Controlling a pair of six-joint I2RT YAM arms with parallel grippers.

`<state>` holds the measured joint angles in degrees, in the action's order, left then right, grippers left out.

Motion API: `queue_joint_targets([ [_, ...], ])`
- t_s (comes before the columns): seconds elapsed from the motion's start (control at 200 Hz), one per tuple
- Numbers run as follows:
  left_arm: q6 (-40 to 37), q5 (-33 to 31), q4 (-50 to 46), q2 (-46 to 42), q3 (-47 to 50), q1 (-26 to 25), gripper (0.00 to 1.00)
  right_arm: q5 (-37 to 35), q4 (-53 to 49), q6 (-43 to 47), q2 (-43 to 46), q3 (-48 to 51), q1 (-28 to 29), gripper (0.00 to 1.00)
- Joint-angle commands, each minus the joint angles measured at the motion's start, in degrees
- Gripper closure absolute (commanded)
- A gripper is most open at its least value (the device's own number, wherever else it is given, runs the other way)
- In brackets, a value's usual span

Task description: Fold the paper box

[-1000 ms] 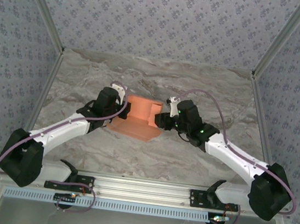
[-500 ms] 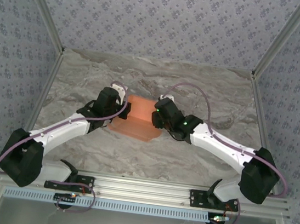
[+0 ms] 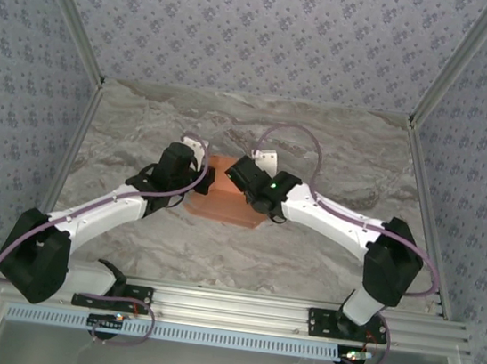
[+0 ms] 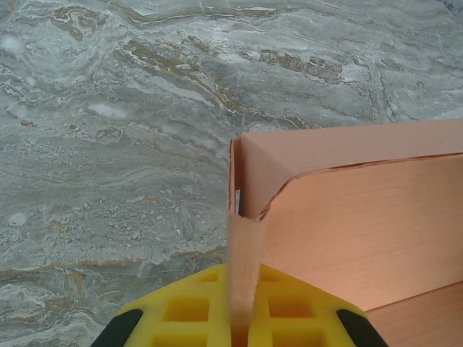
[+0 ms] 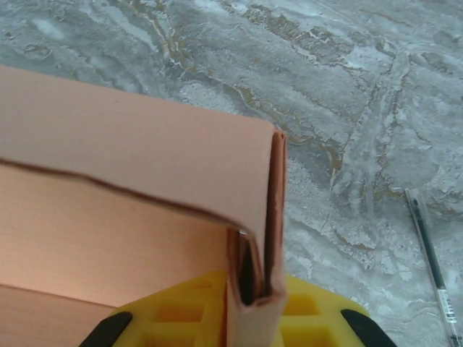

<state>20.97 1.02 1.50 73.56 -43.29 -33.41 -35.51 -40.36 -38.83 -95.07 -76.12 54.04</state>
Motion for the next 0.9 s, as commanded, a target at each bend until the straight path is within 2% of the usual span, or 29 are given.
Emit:
queue_joint_targets([
  [0.0,1.1,-0.23,3.38,0.48,0.34,-0.93,0.97,-5.39,-9.45,-1.31,-3.23,-3.6,1.54,0.89],
  [0.21,5.94,-6.06,3.32,1.89,0.34,-2.49,0.98,-11.44,-19.7,-4.22,-8.4,-10.5,3.86,0.91],
  [0.385,9.79,-7.76,4.98,1.9,1.5,-3.58,0.99,-15.86,-27.34,-6.78,-11.89,-14.74,4.48,0.93],
  [0.645,12.84,-10.39,7.28,-0.43,4.61,-3.99,0.98,-18.73,-32.1,-7.78,-15.22,-18.18,5.1,0.94],
  [0.74,12.72,-10.64,7.03,-0.78,4.59,-3.96,0.99,-17.78,-29.39,-5.61,-14.26,-17.87,5.46,0.92],
  [0.894,12.43,-10.94,6.59,-0.45,4.43,-3.98,0.98,-11.52,-17.66,0.62,-7.99,-13.13,5.5,0.85],
])
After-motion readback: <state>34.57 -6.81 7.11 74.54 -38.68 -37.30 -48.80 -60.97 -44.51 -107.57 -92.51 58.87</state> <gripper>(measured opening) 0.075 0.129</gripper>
